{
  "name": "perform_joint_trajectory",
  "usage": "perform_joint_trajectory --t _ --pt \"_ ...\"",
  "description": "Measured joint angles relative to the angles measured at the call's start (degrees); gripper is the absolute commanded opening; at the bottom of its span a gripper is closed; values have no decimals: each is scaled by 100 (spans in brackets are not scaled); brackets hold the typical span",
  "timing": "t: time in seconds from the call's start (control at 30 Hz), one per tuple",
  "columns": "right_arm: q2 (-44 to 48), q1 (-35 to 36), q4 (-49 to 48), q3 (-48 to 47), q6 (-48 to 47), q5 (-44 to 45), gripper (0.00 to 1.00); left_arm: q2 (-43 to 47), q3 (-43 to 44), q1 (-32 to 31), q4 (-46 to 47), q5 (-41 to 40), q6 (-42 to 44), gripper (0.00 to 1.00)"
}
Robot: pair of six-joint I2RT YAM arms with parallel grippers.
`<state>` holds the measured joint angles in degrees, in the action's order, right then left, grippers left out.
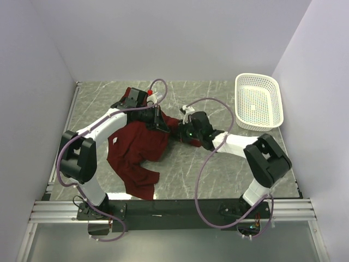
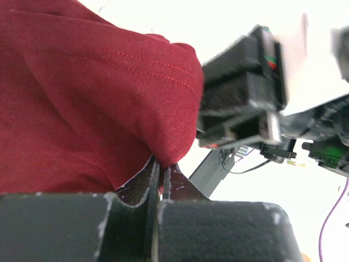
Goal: Fold and stack the t-shirts
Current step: Flatten the tshirt out
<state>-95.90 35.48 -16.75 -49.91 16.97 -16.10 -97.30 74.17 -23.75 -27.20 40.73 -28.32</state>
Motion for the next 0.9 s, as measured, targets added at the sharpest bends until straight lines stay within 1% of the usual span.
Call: perform_joint_trajectory --t 0.07,0.1,0.13,0.17,0.2,0.23,0.3,0.37,0.43,0.47,0.5,0.53,0.57,0.63,0.7,0.73,0.8,0.9 --pt "254 -2 13 179 -85 -116 0 0 0 7 -4 0 0 1" --pt "415 -2 42 271 -162 -195 0 0 0 7 -4 0 0 4" --pt "588 -9 92 350 -232 -293 0 0 0 11 -7 -2 0 9" --pt "761 -13 153 404 -308 -402 0 0 0 13 -7 -4 4 17" --pt "981 -22 267 468 -450 -535 0 2 0 20 -7 -7 13 32" --pt "1193 -37 385 520 -599 -662 0 9 0 22 -7 -9 35 39" --pt "1626 -59 772 577 -1045 -997 0 76 0 33 -17 -39 15 46" --pt "1947 -66 1279 588 -1569 -1335 0 247 -7 42 -28 -94 24 49" --pt "2133 -81 2188 470 -2446 -1823 0 518 -46 66 -28 -181 44 55" --pt "2146 -85 2885 328 -3012 -2074 0 713 -72 74 -35 -247 72 56" --pt "2083 -87 3753 92 -3713 -2326 0 909 -92 83 -37 -332 96 62" --pt "1978 -92 4533 -127 -4489 -2538 0 1172 -138 92 -24 -487 155 64" --pt "1853 -116 5355 -348 -5333 -2715 0 1434 -190 103 -28 -616 205 71" --pt "1690 -168 6642 -564 -6679 -2946 0 1932 -332 125 -9 -909 291 78" --pt "1659 -299 7587 -562 -7724 -3049 0 2389 -494 142 -9 -1198 374 82" --pt "1698 -367 7934 -525 -8120 -3049 0 2612 -597 149 15 -1362 411 82" --pt "1849 -450 8345 -385 -8559 -3029 0 2922 -793 170 42 -1578 476 82" --pt "2208 -459 8714 -127 -8747 -2848 0 3038 -1054 197 37 -1853 525 82"
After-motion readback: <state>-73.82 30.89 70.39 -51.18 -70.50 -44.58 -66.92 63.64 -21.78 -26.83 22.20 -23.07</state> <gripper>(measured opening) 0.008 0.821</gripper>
